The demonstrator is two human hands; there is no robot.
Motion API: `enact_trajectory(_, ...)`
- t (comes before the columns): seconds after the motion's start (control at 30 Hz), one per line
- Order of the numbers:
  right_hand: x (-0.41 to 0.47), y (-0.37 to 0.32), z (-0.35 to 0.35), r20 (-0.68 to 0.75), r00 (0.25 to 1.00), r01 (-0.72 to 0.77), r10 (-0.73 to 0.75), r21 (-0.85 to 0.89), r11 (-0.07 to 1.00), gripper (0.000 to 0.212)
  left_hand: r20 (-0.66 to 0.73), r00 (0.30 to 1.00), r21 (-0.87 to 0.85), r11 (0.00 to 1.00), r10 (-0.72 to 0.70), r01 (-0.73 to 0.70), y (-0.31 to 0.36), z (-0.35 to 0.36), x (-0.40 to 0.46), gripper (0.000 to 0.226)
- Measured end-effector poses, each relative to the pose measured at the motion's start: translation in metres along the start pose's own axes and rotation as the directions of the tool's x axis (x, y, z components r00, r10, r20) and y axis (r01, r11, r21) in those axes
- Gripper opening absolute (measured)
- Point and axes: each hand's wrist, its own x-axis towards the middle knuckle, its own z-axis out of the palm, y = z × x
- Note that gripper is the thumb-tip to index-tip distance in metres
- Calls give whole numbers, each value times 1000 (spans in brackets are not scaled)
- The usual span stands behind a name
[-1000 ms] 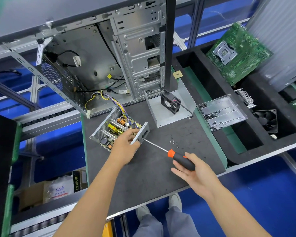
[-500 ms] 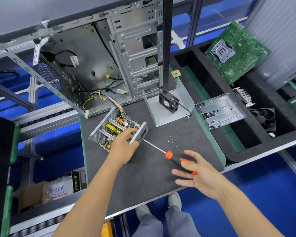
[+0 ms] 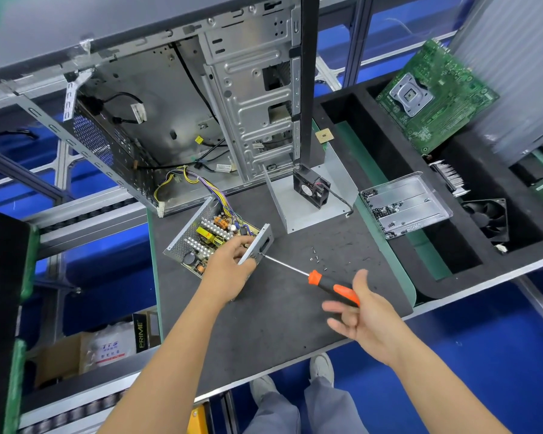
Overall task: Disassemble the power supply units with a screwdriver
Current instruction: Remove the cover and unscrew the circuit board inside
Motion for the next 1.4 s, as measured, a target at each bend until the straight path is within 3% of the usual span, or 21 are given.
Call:
enact_trajectory(0.07,0,-3,-6,-19,997,-76,74,-102,992,73,-1,1000,-2,1000,-5,5,-1,0,1,45)
enact_trajectory(0.23,-3,-4,-12,113,993,-26,43,-149,988,35,0,1000,2,1000,2,-2,0,0,0,46)
enact_trajectory(0.37,-3,2,-4,72,996,-33,49,-204,978,53,2,1000,9,1000,3,-3,3,0,-1,46)
enact_trajectory(0.4,-2,4,-3,57,998,-21,35,-231,973,54,3,1000,8,1000,3,-3,3,0,-2,45)
enact_trajectory(0.53,-1,9,-4,58,990,137,-125,-305,942,24,8,1000,2,1000,4,-4,3,-1,-2,43)
enact_trajectory(0.67,4,12,-6,-56,965,214,-255,-392,895,23,4,1000,3,1000,-7,7,4,-1,-3,43)
enact_trajectory(0.87,4,11,-14,-77,972,190,-222,-302,934,31,15,1000,18,1000,-16,16,3,-3,-1,50)
enact_trajectory(0.93,6,9,-18,-83,976,173,-202,-269,947,29,-17,998,132,989,67,-64,3,-1,-4,63)
enact_trajectory(1.03,7,8,-24,-73,981,154,-178,-256,954,29,-64,941,404,871,333,-280,3,4,-13,72)
enact_trajectory(1.17,9,5,-28,-56,987,131,-148,-238,962,27,46,791,683,559,610,-470,9,7,-17,54)
enact_trajectory(1.3,9,3,-30,-27,990,128,-138,-242,962,26,82,694,733,429,715,-528,15,9,-15,18)
enact_trajectory(1.4,8,1,-33,-26,990,128,-138,-245,961,26,97,690,745,408,717,-529,22,8,-12,15)
